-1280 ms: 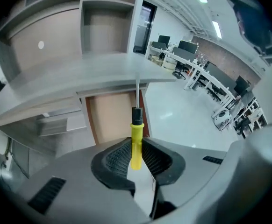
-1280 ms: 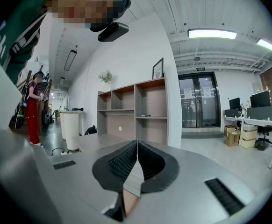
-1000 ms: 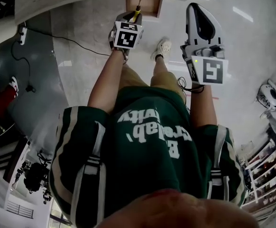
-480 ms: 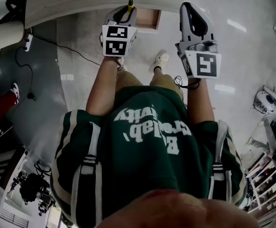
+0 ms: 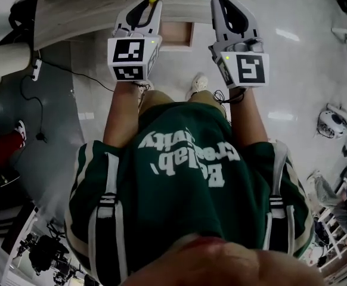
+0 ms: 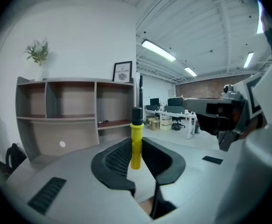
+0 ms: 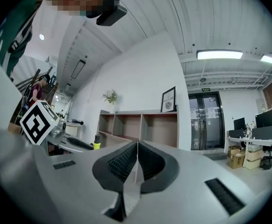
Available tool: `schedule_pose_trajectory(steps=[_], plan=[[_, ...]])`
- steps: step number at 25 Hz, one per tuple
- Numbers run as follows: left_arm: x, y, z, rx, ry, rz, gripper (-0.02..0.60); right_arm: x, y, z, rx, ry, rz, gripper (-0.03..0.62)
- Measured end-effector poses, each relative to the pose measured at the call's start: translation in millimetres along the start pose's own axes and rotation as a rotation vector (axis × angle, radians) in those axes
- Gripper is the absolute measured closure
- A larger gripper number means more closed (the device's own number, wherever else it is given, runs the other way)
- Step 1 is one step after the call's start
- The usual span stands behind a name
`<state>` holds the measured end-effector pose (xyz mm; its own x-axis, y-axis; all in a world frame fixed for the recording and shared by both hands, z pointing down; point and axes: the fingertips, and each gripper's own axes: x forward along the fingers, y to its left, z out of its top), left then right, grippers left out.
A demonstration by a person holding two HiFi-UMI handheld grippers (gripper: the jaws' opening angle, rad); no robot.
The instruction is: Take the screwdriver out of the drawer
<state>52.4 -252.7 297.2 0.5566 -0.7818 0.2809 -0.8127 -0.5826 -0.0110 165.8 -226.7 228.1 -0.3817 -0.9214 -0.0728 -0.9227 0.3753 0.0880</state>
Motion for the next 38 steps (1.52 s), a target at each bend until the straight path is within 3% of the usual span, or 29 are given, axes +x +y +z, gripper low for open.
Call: schedule_pose_trajectory(steps=[6,14,20,24,26,29,33,38], plan=[[-25,2,57,0.009,-0.134,-0.035,0.502,5,3,34,-0.042,-0.047,-0.012,0.56],[-55,10,123,0.05,-0.318,-0.016,0.502,2,-6,61,-0.077,-0.025,-0.06,0.56],[-91,-4,157,0.101,-0.451,0.004,0.502,-18,3,89,-0.107,-0.103,-0.06,0.56],[-107,-21,165,0.183,-0.527,0.023,0.501,-32,2,98,-0.107,-0.162,-0.065,0.56],[-106,-24,164,0.213,-0.536,0.028,0.502,-33,1,95,-0.107,-0.153,-0.07,0.56],[-103,-24,159,0.193,-0.522,0.023,0.501,-34,2,86,-0.112,-0.109,-0.077,0.56],[-99,-22,154,0.187,-0.516,0.017,0.502,-32,8,86,-0.174,-0.126,-0.075,0.562],[-99,-25,153,0.202,-0.515,0.02,0.501,-35,5,84,-0.16,-0.13,-0.077,0.562]])
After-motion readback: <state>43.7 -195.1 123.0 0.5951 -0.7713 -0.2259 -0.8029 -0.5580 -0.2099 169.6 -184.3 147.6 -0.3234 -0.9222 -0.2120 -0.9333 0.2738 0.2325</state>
